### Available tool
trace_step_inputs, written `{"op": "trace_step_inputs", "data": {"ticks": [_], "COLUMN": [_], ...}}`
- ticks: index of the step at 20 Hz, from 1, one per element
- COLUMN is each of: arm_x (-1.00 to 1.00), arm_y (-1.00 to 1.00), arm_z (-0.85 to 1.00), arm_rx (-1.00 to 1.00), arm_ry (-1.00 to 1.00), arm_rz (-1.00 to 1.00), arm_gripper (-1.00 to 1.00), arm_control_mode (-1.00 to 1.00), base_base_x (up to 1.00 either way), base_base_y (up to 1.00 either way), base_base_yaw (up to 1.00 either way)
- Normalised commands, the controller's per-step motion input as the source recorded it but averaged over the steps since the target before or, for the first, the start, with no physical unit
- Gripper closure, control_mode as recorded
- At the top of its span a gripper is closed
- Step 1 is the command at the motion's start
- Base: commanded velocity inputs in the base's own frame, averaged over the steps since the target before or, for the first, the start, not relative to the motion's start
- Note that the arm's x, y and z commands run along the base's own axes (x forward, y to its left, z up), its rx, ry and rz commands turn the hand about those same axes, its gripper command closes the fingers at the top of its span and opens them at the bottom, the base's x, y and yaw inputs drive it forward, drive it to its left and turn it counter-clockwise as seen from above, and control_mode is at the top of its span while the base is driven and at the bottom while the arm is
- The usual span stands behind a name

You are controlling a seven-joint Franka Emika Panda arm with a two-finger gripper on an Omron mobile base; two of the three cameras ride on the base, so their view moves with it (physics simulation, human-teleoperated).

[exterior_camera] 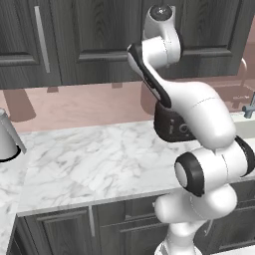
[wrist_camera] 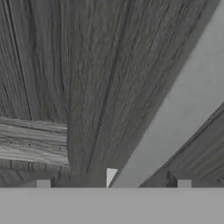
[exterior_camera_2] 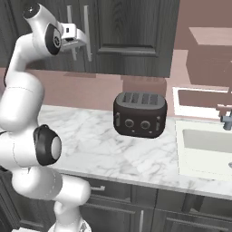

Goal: Open the cabinet, pick the kettle from the cabinet, and place it in the sink.

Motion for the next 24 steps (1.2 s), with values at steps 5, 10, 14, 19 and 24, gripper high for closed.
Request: {"op": "trace_step_inputs", "data": {"ticks": [5,10,14,19,24], "arm_x": [0.17,0.02,0.0,0.04,0.18], "arm_y": [0.0,0.02,0.0,0.0,-0.01], "arm_z": [0.17,0.11,0.05,-0.02,-0.13], "arm_rx": [-0.05,-0.03,0.0,0.0,0.0], "arm_ry": [-0.02,-0.07,-0.12,-0.14,-0.12], "arm_rz": [0.0,0.0,0.0,0.0,-0.01], "arm_gripper": [-1.0,-1.0,-1.0,-1.0,-1.0], "arm_control_mode": [-1.0,-1.0,-1.0,-1.0,-1.0], "base_base_x": [0.0,0.0,0.0,0.0,0.0], "base_base_y": [0.0,0.0,0.0,0.0,0.0], "base_base_yaw": [0.0,0.0,0.0,0.0,0.0]}}
